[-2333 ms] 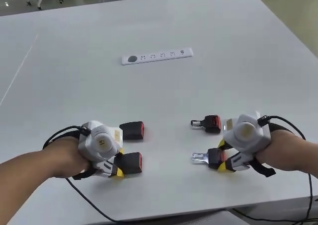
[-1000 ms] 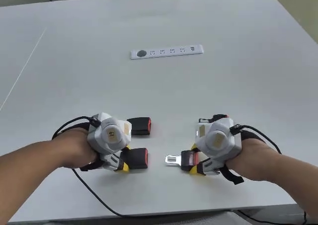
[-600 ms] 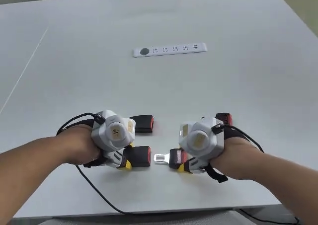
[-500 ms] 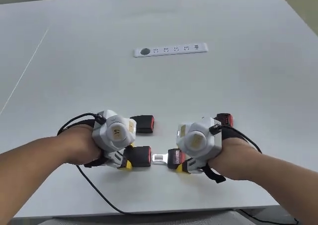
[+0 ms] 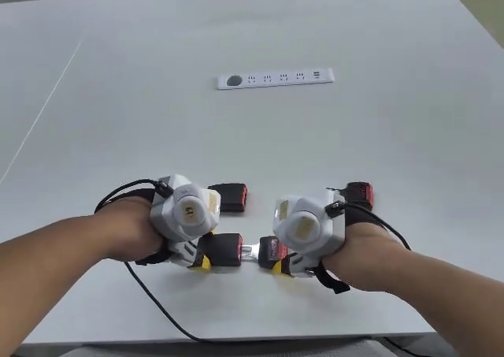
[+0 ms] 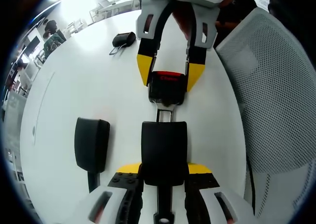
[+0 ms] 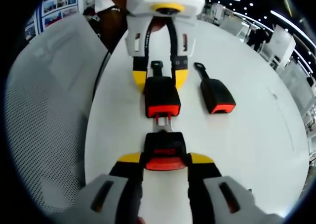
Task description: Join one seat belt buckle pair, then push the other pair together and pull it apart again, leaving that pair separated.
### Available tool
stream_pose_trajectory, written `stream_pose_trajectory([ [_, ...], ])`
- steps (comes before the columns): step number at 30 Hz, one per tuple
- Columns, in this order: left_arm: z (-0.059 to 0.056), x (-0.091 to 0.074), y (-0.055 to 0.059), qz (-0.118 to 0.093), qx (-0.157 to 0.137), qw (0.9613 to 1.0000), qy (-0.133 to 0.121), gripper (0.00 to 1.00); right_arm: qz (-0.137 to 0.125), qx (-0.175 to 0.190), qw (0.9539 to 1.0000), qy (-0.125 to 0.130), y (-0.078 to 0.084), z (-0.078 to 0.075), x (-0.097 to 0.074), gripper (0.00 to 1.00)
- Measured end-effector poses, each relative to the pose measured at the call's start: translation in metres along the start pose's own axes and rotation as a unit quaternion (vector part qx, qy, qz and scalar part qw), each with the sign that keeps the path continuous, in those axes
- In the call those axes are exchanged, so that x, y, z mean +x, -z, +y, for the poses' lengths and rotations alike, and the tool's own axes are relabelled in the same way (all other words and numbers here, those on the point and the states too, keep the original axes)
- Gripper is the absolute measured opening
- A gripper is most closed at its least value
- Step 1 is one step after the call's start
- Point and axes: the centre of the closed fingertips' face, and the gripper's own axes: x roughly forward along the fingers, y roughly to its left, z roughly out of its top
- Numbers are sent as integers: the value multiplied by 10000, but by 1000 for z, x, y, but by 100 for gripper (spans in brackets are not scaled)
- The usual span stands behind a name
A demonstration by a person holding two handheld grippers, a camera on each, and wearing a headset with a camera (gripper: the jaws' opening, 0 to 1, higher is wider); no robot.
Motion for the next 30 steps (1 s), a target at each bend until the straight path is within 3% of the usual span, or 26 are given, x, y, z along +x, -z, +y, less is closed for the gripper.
stream_pose_trajectory([
  [10,0,0,-1,-41,209,9998,51,32,-100,94,9999,-81,-4,0,3,33],
  [13,1,0,-1,-116,158,9998,67,32,-121,142,9998,-87,-6,-1,5,33],
  [30,1,1,-1,-46,199,9998,70,32,-244,222,9994,-113,-20,-1,13,32],
])
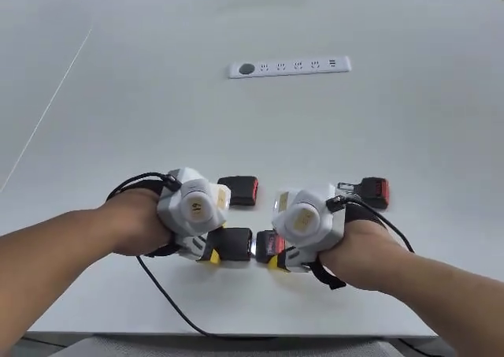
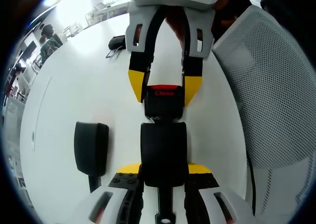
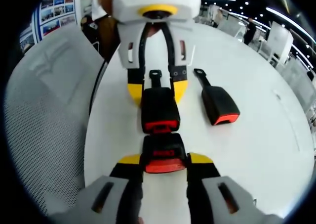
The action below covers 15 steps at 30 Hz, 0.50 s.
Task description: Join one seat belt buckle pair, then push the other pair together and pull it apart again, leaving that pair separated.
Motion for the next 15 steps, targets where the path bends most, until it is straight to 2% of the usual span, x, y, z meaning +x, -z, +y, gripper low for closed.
stream_pose_trajectory([
  [2,1,0,1,-14,0,10000,-6,32,44,131,9999,0,1,3,2,32],
  [4,1,0,1,-48,-21,10000,-27,32,-65,78,9999,3,1,5,8,32],
  [10,2,1,1,-4,-25,10000,-23,32,-101,109,9999,11,1,2,7,32],
  [15,2,0,2,-99,-65,9999,-16,32,-109,96,9999,18,0,1,6,33],
])
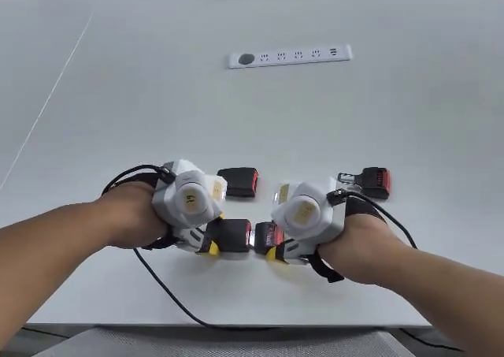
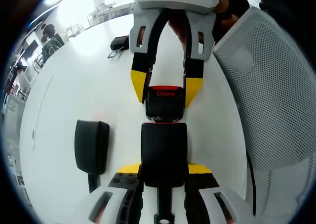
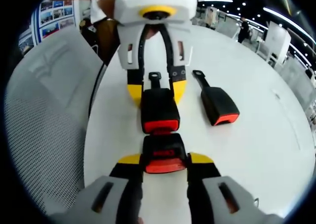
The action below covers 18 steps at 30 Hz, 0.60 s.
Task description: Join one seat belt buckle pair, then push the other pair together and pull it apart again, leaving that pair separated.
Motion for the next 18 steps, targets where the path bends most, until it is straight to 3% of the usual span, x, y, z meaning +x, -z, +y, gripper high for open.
stream_pose_trajectory([
  [18,-1,-1,-1,-69,-86,9999,15,31,40,-154,9999,-31,1,-4,-6,33],
])
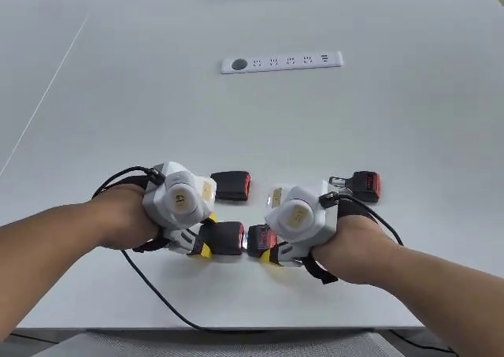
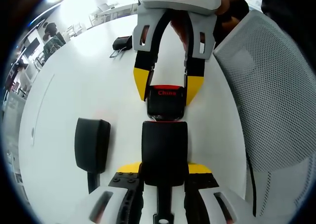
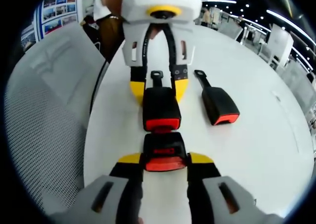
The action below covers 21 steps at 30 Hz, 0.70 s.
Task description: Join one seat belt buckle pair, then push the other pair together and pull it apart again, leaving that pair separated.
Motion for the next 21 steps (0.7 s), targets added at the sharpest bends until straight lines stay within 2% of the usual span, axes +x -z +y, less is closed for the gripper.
stream_pose_trajectory([
  [10,-1,0,1,-39,-69,10000,-47,31,-101,-35,9999,-57,0,0,-1,33],
  [21,-2,0,1,-38,-25,10000,-37,32,-85,-43,9999,-68,-1,2,-2,33],
])
